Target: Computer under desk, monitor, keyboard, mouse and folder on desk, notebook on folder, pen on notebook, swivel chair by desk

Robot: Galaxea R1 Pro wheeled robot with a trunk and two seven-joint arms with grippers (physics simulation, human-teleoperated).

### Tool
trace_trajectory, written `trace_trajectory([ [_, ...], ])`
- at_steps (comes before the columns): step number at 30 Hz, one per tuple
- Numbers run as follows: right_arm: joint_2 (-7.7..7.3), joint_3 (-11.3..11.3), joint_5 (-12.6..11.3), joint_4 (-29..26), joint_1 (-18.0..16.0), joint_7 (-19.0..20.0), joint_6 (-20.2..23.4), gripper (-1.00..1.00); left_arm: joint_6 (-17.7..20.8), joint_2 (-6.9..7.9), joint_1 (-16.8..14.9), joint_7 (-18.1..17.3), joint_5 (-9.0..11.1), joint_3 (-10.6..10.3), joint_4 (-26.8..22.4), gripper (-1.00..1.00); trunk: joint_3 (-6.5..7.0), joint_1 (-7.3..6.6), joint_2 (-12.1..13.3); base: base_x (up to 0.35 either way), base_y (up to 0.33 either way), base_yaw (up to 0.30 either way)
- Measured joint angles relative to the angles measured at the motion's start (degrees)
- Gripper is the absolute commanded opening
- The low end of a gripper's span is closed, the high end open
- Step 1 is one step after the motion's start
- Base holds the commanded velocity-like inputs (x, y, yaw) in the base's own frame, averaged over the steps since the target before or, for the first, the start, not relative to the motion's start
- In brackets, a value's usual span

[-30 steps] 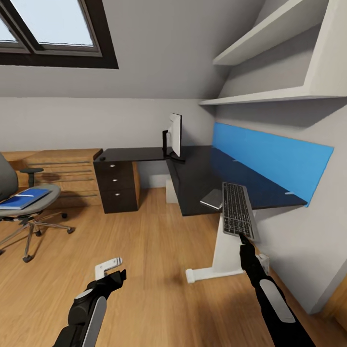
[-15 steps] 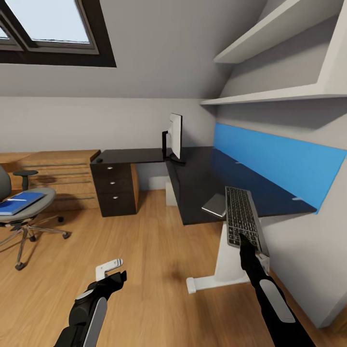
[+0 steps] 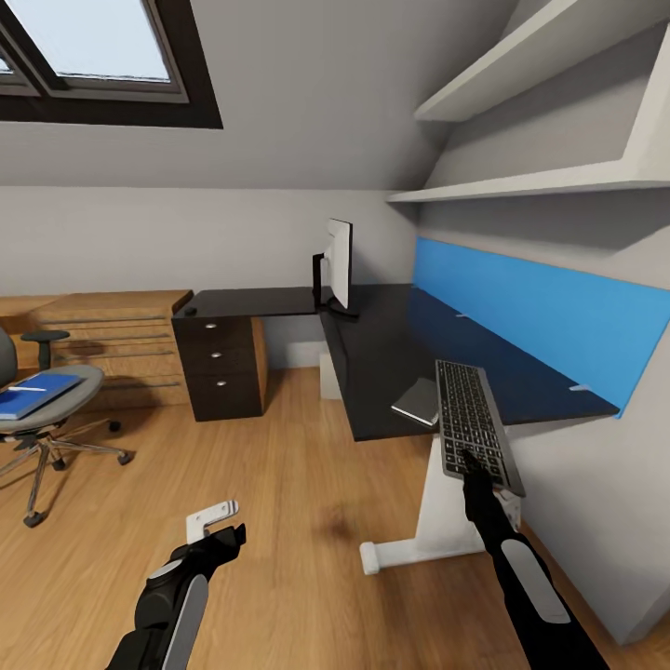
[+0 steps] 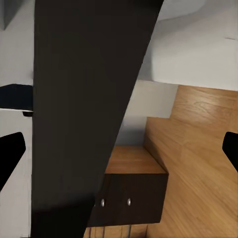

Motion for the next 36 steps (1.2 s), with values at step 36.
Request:
trace_trajectory([
  [36, 2.26, 4.6, 0.2, -12.4, 2.3, 0.1, 0.1, -1.00, -0.1, 0.00, 0.0, 0.3, -0.1, -1.3, 0.2, 1.00, 4.66, -5.71, 10.4, 0.000, 0.000, 0.000],
])
